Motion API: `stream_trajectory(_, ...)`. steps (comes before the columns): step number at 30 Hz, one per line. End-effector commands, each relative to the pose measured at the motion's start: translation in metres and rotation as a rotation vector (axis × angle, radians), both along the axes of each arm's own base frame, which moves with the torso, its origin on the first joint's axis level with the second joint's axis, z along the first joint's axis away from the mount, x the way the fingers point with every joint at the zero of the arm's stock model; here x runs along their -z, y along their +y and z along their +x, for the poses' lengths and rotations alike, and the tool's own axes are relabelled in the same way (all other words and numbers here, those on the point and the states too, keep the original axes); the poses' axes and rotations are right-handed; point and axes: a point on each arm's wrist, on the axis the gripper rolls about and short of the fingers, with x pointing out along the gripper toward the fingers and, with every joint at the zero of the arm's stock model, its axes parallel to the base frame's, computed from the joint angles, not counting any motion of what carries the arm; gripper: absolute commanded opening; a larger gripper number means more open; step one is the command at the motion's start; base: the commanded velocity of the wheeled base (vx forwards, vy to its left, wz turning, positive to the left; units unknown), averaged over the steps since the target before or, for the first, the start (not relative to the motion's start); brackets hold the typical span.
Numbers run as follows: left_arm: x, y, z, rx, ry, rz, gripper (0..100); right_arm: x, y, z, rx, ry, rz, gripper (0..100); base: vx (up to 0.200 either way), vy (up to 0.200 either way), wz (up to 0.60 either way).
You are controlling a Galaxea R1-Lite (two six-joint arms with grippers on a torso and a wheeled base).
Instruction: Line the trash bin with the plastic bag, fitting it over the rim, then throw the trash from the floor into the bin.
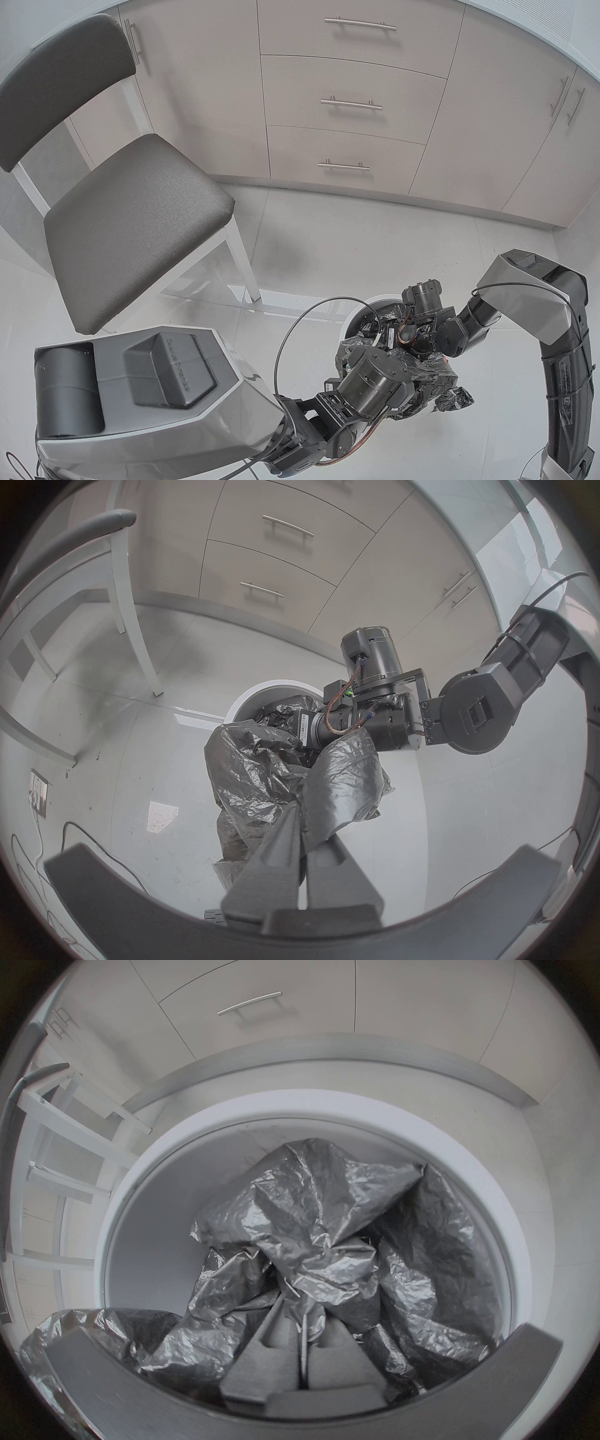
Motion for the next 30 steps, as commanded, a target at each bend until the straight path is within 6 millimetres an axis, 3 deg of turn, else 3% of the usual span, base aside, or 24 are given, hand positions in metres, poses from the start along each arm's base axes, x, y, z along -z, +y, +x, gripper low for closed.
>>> stream_trajectory(1,0.0,0.0,0.0,0.0,0.0,-0.001,0,0.007,0.002,0.001,-0.003,0.007,-0.005,0,0.0,0.0,0.0)
stream_trajectory(8,0.001,0.0,0.0,0.0,0.001,0.001,0,0.005,0.002,0.003,0.003,-0.004,-0.008,0,0.0,0.0,0.0)
stream_trajectory(9,0.001,0.0,0.0,-0.001,0.0,0.001,0,0.005,0.002,0.003,0.002,-0.005,-0.009,100,0.0,0.0,0.0)
stream_trajectory(14,0.001,0.0,0.0,0.0,0.001,0.001,0,-0.002,0.0,0.005,0.011,-0.02,0.0,100,0.0,0.0,0.0)
stream_trajectory(21,0.001,0.0,0.001,-0.003,0.001,0.0,0,-0.056,-0.015,-0.001,0.04,-0.099,0.046,100,0.0,0.0,0.0)
stream_trajectory(30,0.0,0.001,0.002,-0.008,0.001,-0.003,0,-0.093,-0.03,-0.024,0.055,-0.105,0.114,100,0.0,0.0,0.0)
